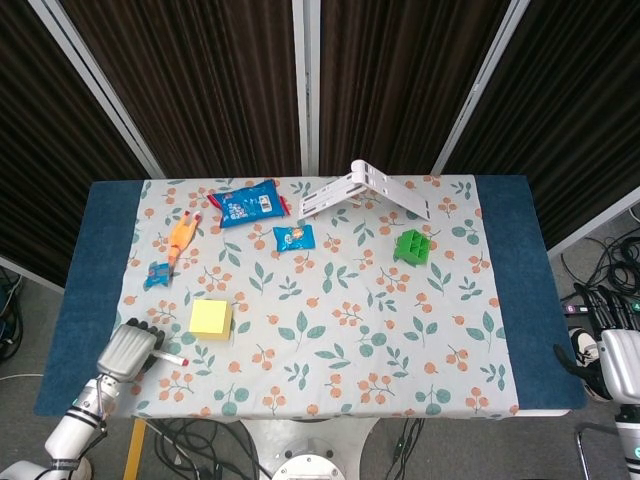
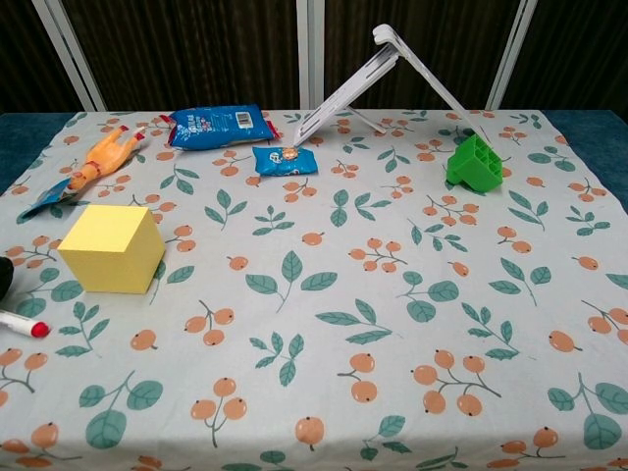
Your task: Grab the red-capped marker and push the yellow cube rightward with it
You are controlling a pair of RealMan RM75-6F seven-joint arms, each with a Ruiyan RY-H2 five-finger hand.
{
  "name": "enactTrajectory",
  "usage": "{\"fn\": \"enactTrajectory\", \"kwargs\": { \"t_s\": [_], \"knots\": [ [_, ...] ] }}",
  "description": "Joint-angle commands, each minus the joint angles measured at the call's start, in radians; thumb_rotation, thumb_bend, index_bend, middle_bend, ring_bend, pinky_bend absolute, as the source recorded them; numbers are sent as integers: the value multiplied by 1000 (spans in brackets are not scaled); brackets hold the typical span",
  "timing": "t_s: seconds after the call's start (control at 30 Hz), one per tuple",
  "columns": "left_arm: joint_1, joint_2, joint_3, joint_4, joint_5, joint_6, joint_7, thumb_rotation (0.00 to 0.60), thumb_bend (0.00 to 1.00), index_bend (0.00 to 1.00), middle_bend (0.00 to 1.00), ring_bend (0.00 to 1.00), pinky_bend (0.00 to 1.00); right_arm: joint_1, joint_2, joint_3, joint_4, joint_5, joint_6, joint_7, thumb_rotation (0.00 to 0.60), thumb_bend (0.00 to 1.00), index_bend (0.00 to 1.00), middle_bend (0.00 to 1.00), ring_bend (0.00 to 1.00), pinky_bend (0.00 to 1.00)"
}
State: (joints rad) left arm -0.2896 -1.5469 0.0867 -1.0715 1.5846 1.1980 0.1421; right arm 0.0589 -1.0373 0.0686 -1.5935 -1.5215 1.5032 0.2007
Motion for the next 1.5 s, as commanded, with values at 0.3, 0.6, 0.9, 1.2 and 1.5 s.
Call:
{"fn": "enactTrajectory", "kwargs": {
  "t_s": [0.3, 0.6, 0.9, 1.2, 1.5],
  "knots": [
    [19, -6, -8, 39, -4, 49, -166, 600, 433, 682, 697, 531, 567, 1, 4, 2, -4, 0, 3, 0, 600, 174, 0, 129, 0, 0],
    [27, 8, -33, 50, -21, 83, -281, 600, 444, 685, 700, 539, 568, 1, 11, 2, -12, -2, 2, -2, 600, 173, 0, 129, 0, 0],
    [31, 16, -44, 58, -35, 87, -308, 600, 444, 685, 700, 539, 569, 12, 9, 4, -11, 2, -16, 3, 600, 173, 0, 129, 0, 0],
    [-10, 1, -53, 141, -22, 53, -334, 600, 445, 685, 700, 539, 569, 16, 6, 4, -14, -1, -17, -3, 600, 173, 0, 130, 0, 0],
    [-62, -46, -25, 290, 29, 19, -364, 600, 448, 684, 700, 539, 569, 14, 14, 6, -24, 5, -15, -15, 600, 174, 0, 130, 0, 0]
  ]
}}
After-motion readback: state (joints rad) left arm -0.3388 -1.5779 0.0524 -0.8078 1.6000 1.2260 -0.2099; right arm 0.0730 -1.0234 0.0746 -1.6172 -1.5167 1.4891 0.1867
